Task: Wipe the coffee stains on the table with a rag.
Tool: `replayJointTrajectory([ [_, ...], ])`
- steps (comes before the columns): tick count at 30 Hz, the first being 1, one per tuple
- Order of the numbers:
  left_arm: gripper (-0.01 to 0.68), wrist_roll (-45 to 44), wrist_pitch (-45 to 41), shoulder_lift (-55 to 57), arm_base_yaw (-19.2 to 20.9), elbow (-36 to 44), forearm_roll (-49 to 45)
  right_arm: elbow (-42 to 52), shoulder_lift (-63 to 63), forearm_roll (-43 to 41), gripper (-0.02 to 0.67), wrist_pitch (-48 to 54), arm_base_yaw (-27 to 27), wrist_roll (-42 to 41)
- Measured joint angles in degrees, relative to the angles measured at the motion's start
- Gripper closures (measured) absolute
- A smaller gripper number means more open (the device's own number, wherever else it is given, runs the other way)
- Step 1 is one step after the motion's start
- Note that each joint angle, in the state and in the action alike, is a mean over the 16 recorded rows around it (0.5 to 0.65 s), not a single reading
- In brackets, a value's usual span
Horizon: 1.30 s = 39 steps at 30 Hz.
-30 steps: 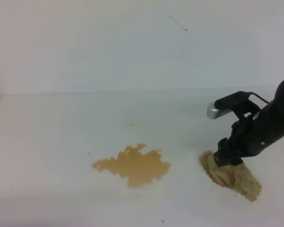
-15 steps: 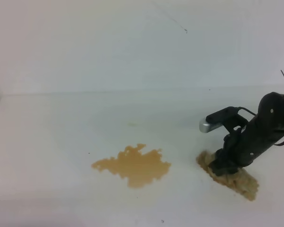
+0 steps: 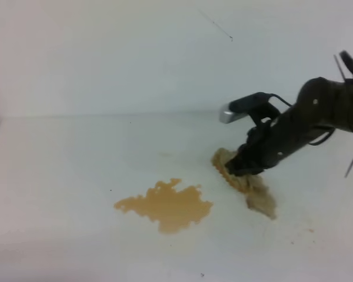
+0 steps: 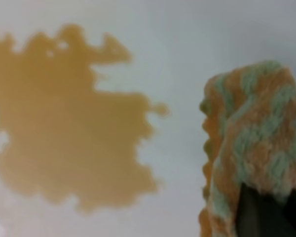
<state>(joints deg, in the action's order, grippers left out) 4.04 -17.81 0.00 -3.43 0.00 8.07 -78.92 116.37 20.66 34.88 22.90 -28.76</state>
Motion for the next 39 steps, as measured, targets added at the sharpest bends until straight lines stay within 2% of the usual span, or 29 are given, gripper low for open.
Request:
replayJointTrajectory([
  [14, 0.675, 0.0, 0.0, 0.0, 0.0, 0.0, 0.0, -12.63, 11.55, 4.54, 0.649, 2.69, 6.37, 1.42],
  [28, 0.675, 0.0, 0.0, 0.0, 0.0, 0.0, 0.0, -15.01, 14.3, 9.36, 0.649, 2.07, 12.46, 1.21],
  [39, 0.675, 0.0, 0.0, 0.0, 0.0, 0.0, 0.0, -20.21, 15.69, 12.82, 0.649, 5.84, 13.51, 0.8],
])
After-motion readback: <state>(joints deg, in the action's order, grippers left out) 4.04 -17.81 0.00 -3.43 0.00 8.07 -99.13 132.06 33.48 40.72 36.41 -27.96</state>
